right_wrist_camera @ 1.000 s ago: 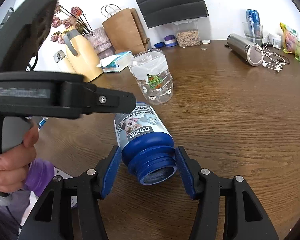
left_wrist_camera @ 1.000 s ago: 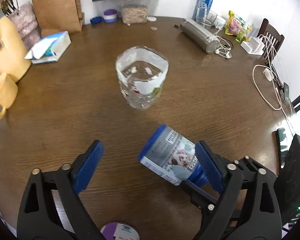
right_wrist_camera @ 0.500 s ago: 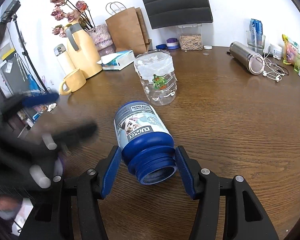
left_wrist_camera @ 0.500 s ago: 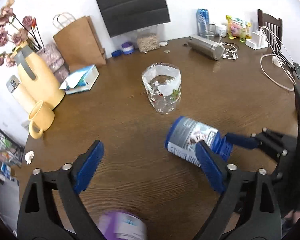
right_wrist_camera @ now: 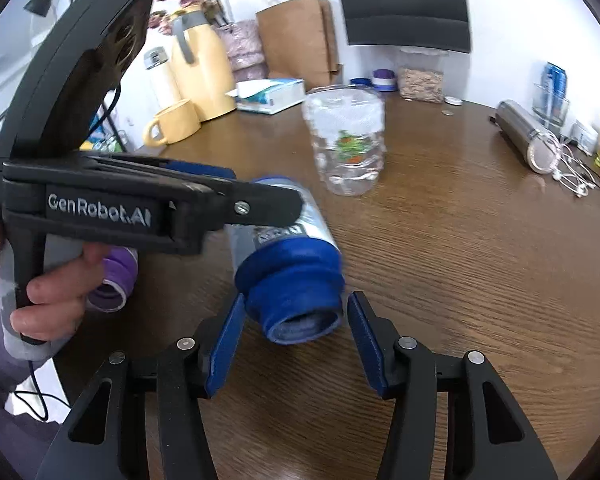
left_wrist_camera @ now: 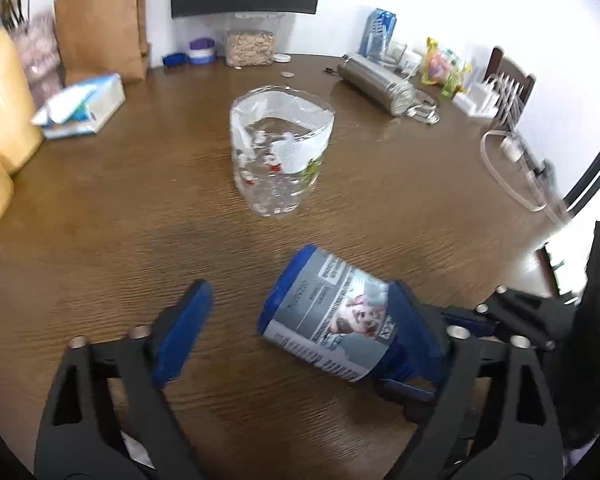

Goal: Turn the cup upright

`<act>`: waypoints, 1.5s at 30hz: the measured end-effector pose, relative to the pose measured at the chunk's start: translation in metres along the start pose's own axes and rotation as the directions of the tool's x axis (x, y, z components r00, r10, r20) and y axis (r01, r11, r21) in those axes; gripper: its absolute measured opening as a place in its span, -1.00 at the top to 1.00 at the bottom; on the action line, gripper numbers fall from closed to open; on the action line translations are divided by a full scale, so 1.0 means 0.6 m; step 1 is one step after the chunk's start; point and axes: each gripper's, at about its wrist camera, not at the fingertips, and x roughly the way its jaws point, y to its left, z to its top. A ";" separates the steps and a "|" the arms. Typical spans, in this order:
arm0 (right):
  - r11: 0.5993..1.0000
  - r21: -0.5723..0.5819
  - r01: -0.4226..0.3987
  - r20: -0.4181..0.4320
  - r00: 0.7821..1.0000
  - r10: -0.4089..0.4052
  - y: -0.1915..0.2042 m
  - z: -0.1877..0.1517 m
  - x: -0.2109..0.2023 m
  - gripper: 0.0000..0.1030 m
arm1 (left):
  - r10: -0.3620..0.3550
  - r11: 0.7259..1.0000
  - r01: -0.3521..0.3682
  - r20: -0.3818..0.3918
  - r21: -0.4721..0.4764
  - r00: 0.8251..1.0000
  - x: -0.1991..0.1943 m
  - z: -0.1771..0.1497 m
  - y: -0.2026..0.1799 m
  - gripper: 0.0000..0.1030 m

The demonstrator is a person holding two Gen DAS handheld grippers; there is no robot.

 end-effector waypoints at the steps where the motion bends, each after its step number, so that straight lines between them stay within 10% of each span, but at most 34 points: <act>1: 1.000 0.015 0.009 0.005 1.000 -0.009 -0.007 0.000 -0.003 -0.13 | -0.019 1.000 0.019 -0.001 -0.006 1.000 0.002 0.002 0.002 -0.41; 12: 0.981 0.153 0.117 0.038 0.992 -0.124 -0.054 0.006 -0.023 -0.13 | -0.008 1.000 0.008 -0.004 -0.012 1.000 -0.013 -0.012 -0.001 -0.27; 18: 0.960 0.256 0.110 0.078 0.988 -0.134 -0.086 -0.009 -0.057 -0.13 | -0.220 0.974 0.212 -0.092 -0.080 0.971 -0.021 -0.032 -0.022 -0.71; 25: 0.937 0.339 0.081 0.067 0.992 -0.110 -0.116 -0.029 -0.076 -0.13 | -0.119 0.993 0.113 -0.177 -0.042 0.977 0.046 -0.037 -0.066 -0.18; 29: 0.931 0.363 -0.030 0.074 0.997 0.003 -0.118 -0.021 -0.074 -0.23 | -0.124 0.992 0.118 -0.146 -0.048 0.982 0.036 -0.044 -0.062 -0.17; 32: 0.894 0.404 -0.194 0.101 0.981 0.167 -0.118 -0.007 -0.065 -0.76 | -0.062 0.998 0.063 -0.051 0.012 0.997 -0.001 -0.050 -0.069 -0.17; 39: 0.680 0.499 -0.537 0.160 0.829 0.536 -0.107 0.027 -0.022 -0.75 | -0.117 0.989 0.106 0.114 0.103 0.987 -0.069 -0.058 -0.077 -0.17; 41: 0.682 0.509 -0.526 0.145 0.833 0.534 -0.094 0.029 -0.016 -0.31 | -0.142 0.985 0.129 0.122 0.114 0.982 -0.077 -0.061 -0.076 -0.17; 45: 0.700 0.500 -0.510 0.139 0.845 0.516 -0.072 0.033 -0.016 -0.32 | -0.153 0.984 0.138 0.128 0.115 0.980 -0.088 -0.065 -0.071 -0.18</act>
